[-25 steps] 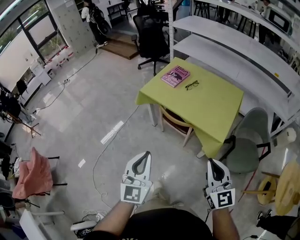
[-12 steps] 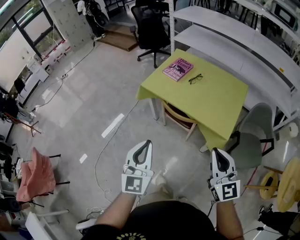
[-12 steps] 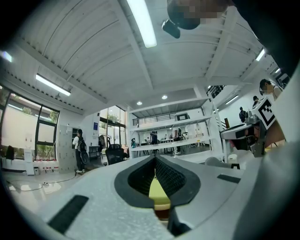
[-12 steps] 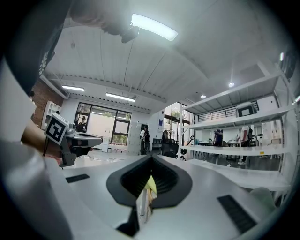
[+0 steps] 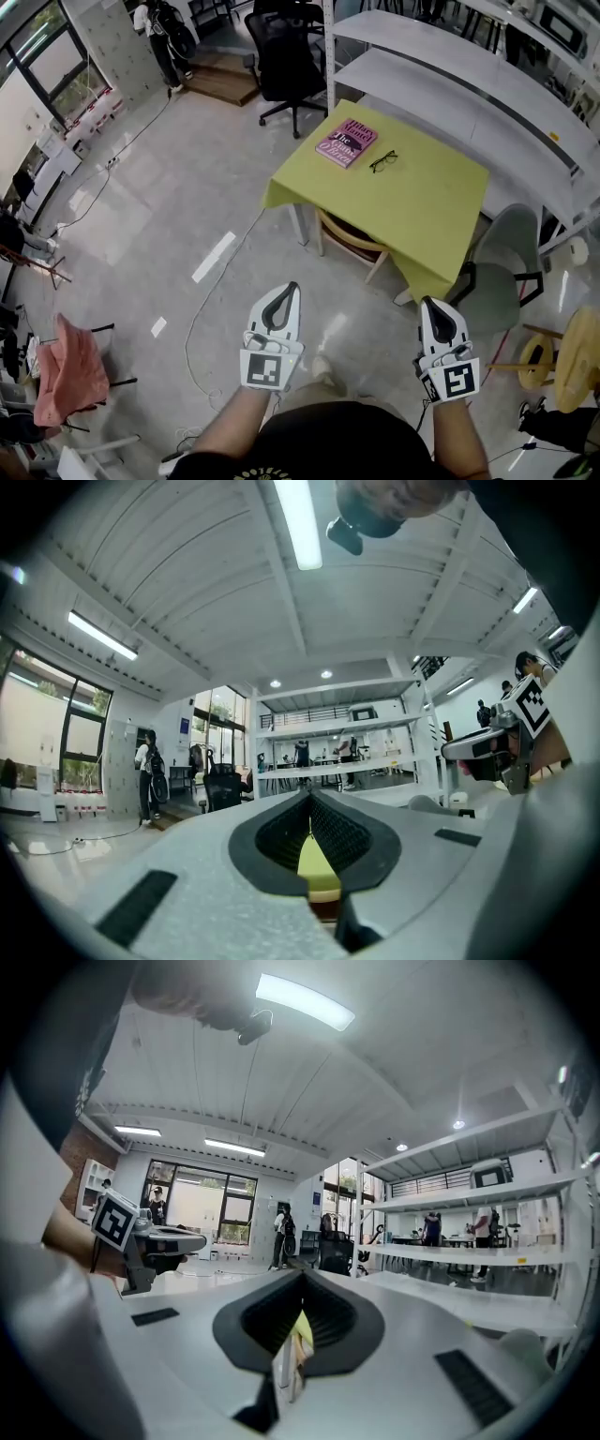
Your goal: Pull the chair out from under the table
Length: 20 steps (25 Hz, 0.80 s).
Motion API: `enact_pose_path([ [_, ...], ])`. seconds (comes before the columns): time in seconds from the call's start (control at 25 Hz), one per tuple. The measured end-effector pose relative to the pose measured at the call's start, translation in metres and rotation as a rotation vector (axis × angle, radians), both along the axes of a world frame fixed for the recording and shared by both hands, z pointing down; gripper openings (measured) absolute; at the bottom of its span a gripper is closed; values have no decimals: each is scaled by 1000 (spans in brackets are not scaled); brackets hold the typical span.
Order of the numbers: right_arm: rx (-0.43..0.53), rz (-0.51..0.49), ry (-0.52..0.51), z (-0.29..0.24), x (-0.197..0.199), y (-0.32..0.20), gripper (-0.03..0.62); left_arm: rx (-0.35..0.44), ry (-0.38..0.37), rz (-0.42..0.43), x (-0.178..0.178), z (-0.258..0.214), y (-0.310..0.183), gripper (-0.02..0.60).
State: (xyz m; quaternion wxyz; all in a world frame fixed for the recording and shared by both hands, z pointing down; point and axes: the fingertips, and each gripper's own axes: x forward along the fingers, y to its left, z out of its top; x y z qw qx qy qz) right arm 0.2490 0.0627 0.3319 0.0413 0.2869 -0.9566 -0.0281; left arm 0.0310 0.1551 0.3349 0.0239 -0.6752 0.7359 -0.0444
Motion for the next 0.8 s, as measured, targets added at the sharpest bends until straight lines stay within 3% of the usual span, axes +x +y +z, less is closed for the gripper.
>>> enact_pose_path([
  [0.36, 0, 32, 10, -8, -35, -4, 6, 36, 26, 45, -43, -9, -18, 9],
  [0.8, 12, 41, 14, -14, -43, -25, 6, 10, 27, 64, -57, -5, -36, 9],
])
